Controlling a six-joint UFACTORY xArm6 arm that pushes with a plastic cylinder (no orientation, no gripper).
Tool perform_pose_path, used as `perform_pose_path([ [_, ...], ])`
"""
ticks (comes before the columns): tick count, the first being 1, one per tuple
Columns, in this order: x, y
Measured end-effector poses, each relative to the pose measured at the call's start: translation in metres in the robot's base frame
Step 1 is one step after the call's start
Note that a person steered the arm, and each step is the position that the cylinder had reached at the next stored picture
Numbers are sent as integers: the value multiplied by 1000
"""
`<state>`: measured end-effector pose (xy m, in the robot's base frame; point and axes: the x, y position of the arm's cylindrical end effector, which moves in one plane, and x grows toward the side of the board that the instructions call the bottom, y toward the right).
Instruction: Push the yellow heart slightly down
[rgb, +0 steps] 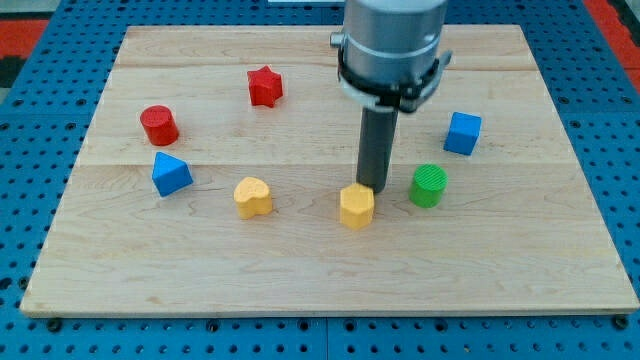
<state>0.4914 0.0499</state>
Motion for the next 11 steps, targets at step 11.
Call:
perform_pose_path([
  [11, -15, 31],
])
